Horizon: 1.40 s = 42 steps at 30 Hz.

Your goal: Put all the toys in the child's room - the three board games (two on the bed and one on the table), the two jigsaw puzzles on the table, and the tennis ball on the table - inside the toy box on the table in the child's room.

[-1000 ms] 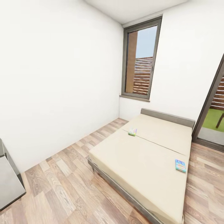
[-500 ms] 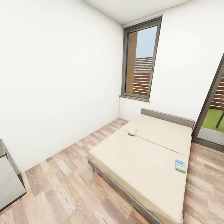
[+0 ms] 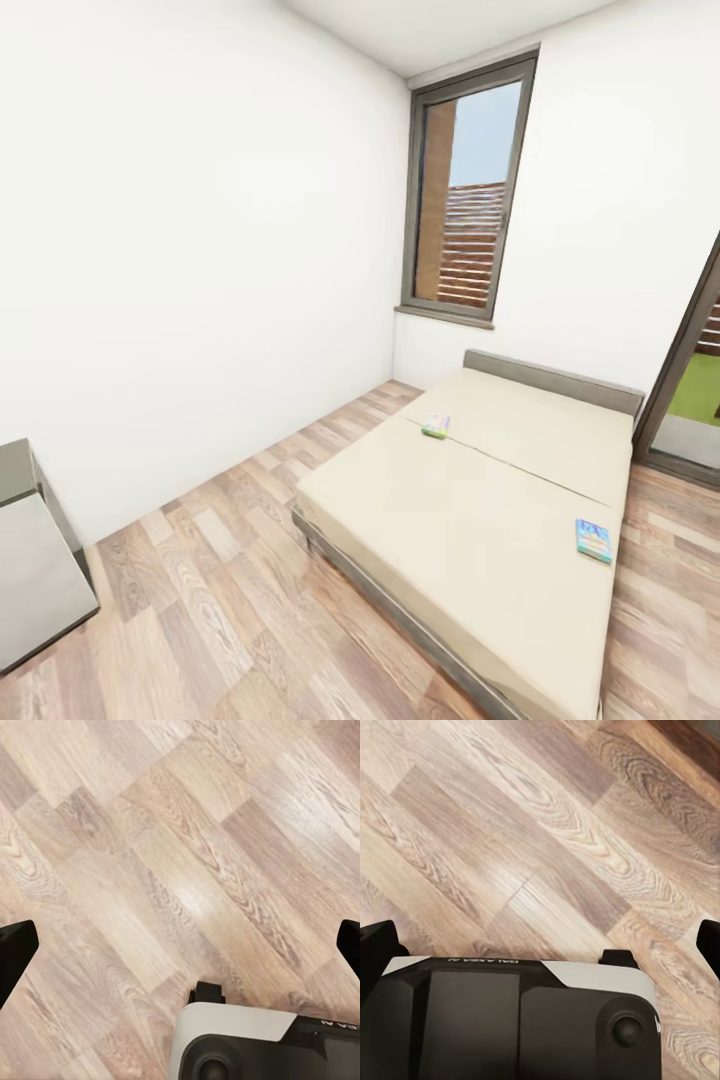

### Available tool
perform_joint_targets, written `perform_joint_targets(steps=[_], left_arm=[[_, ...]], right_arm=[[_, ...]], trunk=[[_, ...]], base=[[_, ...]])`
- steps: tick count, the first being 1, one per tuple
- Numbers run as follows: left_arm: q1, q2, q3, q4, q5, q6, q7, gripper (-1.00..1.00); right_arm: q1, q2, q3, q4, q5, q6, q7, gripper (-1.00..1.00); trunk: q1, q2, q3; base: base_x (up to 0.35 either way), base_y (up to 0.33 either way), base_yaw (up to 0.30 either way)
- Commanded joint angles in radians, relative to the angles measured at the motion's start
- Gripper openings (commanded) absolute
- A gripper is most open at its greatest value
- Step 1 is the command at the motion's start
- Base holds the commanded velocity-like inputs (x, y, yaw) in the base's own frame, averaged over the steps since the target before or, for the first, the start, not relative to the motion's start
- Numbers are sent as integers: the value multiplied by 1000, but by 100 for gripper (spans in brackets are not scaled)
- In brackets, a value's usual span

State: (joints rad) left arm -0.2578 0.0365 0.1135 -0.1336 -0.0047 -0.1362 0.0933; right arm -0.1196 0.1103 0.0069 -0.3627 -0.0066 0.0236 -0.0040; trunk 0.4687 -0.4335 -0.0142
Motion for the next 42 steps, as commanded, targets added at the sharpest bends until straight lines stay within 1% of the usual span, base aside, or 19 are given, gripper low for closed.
perform_joint_targets(steps=[1,3,7,14,25,33,38,42], left_arm=[[-1,0,5,2,1,-10,0,100],[0,0,5,2,3,-27,0,100],[0,-1,5,2,2,-41,0,100],[0,-1,5,2,1,-48,0,100],[0,-1,4,2,-1,-49,0,100],[0,-1,4,2,-1,-49,0,100],[0,-1,3,2,-1,-49,0,100],[0,-1,3,2,-1,-49,0,100]], right_arm=[[0,0,1,-1,-1,2,0,100],[0,0,1,-1,0,2,-1,100],[0,0,1,-1,0,2,-1,100],[0,0,1,-1,0,2,-7,100],[0,0,1,-1,0,1,-12,100],[0,-1,1,-1,-1,0,-12,100],[0,-1,1,-1,0,-2,-12,100],[0,-1,1,0,2,-23,-11,100]], trunk=[[0,-1,-2],[0,-1,-2],[0,-1,-2],[0,-1,-2],[0,-1,-2],[0,-1,-2],[0,-1,-2],[0,-1,-2]], base=[[-6,0,257],[-33,0,269],[-122,0,282],[-223,0,290],[-31,-18,276],[-1,-204,58],[0,-66,8],[0,-15,2]])
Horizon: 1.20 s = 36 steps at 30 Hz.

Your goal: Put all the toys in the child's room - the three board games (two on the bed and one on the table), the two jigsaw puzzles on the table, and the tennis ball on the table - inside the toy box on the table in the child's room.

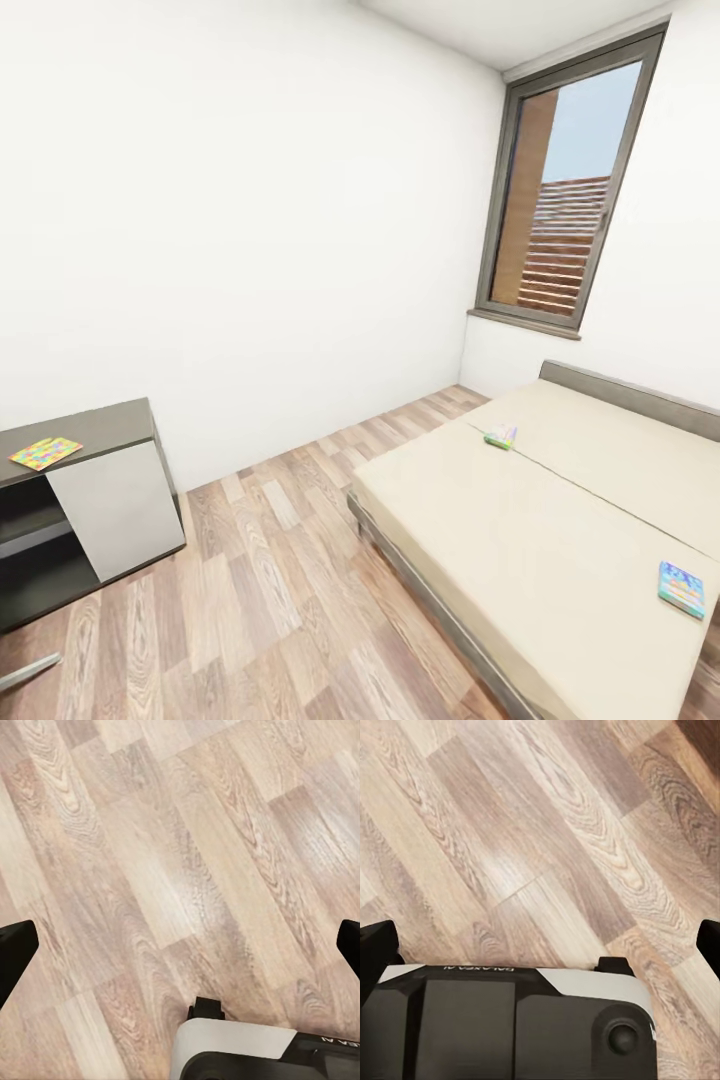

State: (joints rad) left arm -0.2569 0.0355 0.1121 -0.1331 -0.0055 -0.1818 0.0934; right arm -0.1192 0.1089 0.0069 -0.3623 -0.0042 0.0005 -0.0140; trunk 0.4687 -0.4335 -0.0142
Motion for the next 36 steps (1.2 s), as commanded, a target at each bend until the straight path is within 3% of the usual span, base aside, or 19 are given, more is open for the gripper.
perform_joint_targets(steps=[1,12,30,36], left_arm=[[-1,0,5,1,-1,-4,0,100],[-1,-1,4,1,-1,-4,0,100],[-1,-2,4,1,-1,-4,0,100],[-1,-3,4,1,-1,-4,0,100]], right_arm=[[0,0,1,0,0,-8,-1,100],[1,-1,2,13,7,-70,0,100],[1,0,1,13,3,-68,-1,100],[1,5,1,13,2,-60,-1,100]], trunk=[[0,-2,-2],[0,-2,-2],[0,-2,-2],[0,-2,-2]], base=[[0,-7,1],[-39,-2,0],[-56,-34,0],[-9,-204,106]])
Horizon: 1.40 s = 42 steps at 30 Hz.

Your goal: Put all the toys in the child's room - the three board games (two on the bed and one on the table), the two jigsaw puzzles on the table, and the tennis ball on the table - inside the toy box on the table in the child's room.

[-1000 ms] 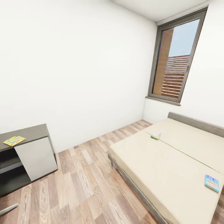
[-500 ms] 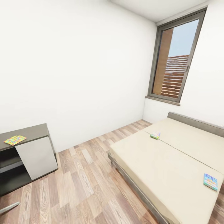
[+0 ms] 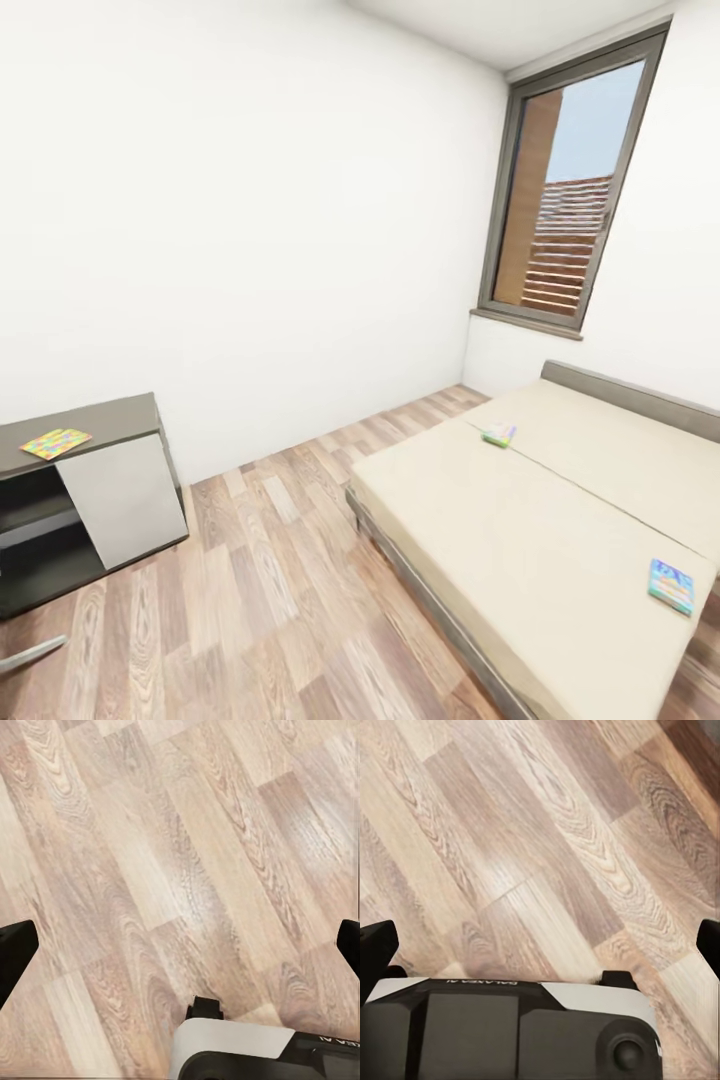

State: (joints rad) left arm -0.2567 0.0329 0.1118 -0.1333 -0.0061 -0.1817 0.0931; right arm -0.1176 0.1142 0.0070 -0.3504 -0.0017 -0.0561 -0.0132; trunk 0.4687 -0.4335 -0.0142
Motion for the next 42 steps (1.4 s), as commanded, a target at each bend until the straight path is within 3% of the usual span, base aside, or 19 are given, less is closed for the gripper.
perform_joint_targets(steps=[1,11,15,20,35,39,42], left_arm=[[-1,0,5,1,-1,-4,0,100],[-1,-3,6,1,9,-4,1,100],[-1,-6,7,1,11,-4,2,100],[-1,-7,11,1,12,-3,2,100],[-1,-7,17,1,13,0,6,100],[-1,-6,22,1,14,6,9,100],[-3,-6,24,-5,15,17,11,100]], right_arm=[[-1,1,1,1,0,-3,-2,100],[-1,3,1,1,-1,-2,-1,100],[-1,3,1,1,-1,-2,-1,100],[-1,4,1,1,-1,-2,-2,100],[-1,10,0,-8,-1,5,0,100],[-5,36,-1,-30,-1,60,-1,100],[-20,51,-1,-79,-1,155,-13,100]], trunk=[[0,-2,-2],[0,-2,-3],[0,-2,-4],[-19,33,12],[-19,33,12],[-19,33,12],[-19,33,12]], base=[[-3,-255,216],[-1,-85,217],[0,-7,49],[0,-2,15],[0,0,1],[0,0,0],[0,0,0]])
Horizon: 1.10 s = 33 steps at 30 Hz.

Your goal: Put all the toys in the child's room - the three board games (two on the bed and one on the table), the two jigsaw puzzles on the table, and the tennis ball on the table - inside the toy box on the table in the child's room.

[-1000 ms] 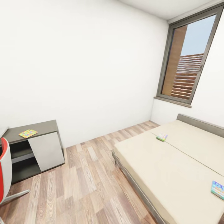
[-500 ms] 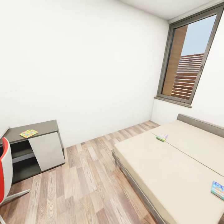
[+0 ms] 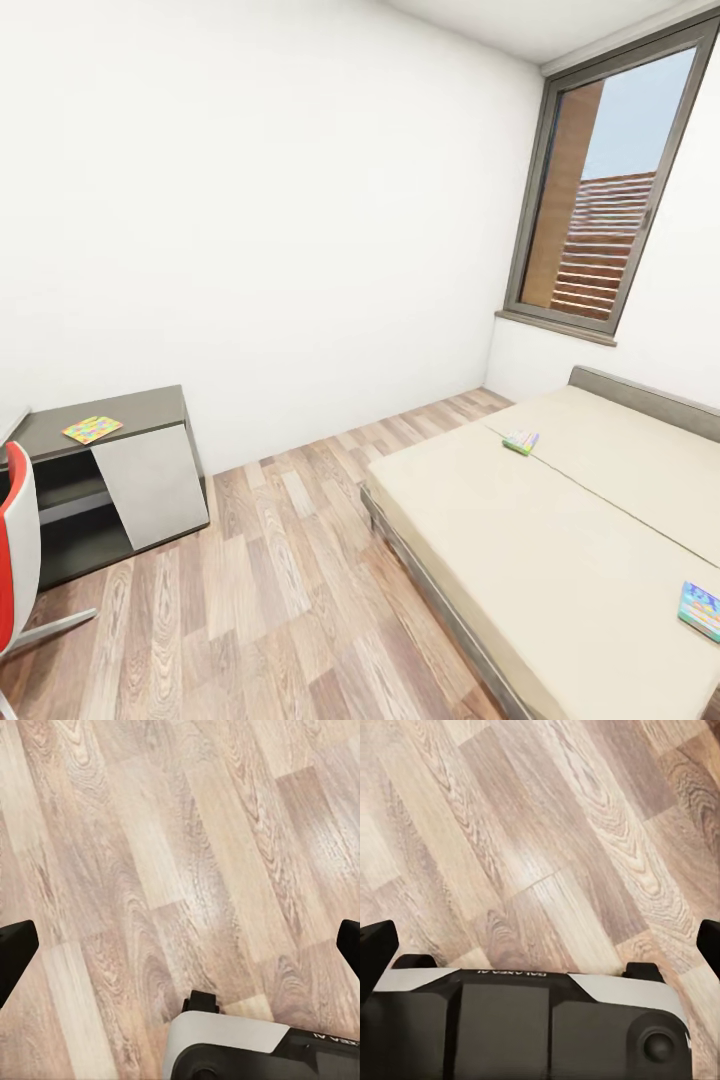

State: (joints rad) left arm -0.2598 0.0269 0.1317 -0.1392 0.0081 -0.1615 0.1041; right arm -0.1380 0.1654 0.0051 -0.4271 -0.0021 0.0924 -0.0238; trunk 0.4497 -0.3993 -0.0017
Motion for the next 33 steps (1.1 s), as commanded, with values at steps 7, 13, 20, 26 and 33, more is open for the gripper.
perform_joint_targets(steps=[7,13,20,26,33], left_arm=[[-75,2,6,-94,3,197,2,100],[-119,7,49,-147,53,292,-1,100],[-130,8,98,-160,97,310,0,100],[-131,7,101,-161,102,309,-8,100],[-129,6,100,-161,102,306,-11,100]], right_arm=[[-125,5,-3,-111,-11,260,-92,100],[-185,8,-4,-122,-16,313,-130,100],[-198,5,1,-127,-13,324,-131,100],[-198,9,2,-128,-12,292,-132,100],[-195,9,2,-127,-9,252,-131,100]], trunk=[[0,-1,0],[0,-1,0],[0,-1,0],[0,-1,0],[0,-1,0]], base=[[0,0,0],[0,0,0],[0,0,0],[0,0,0],[0,0,0]])
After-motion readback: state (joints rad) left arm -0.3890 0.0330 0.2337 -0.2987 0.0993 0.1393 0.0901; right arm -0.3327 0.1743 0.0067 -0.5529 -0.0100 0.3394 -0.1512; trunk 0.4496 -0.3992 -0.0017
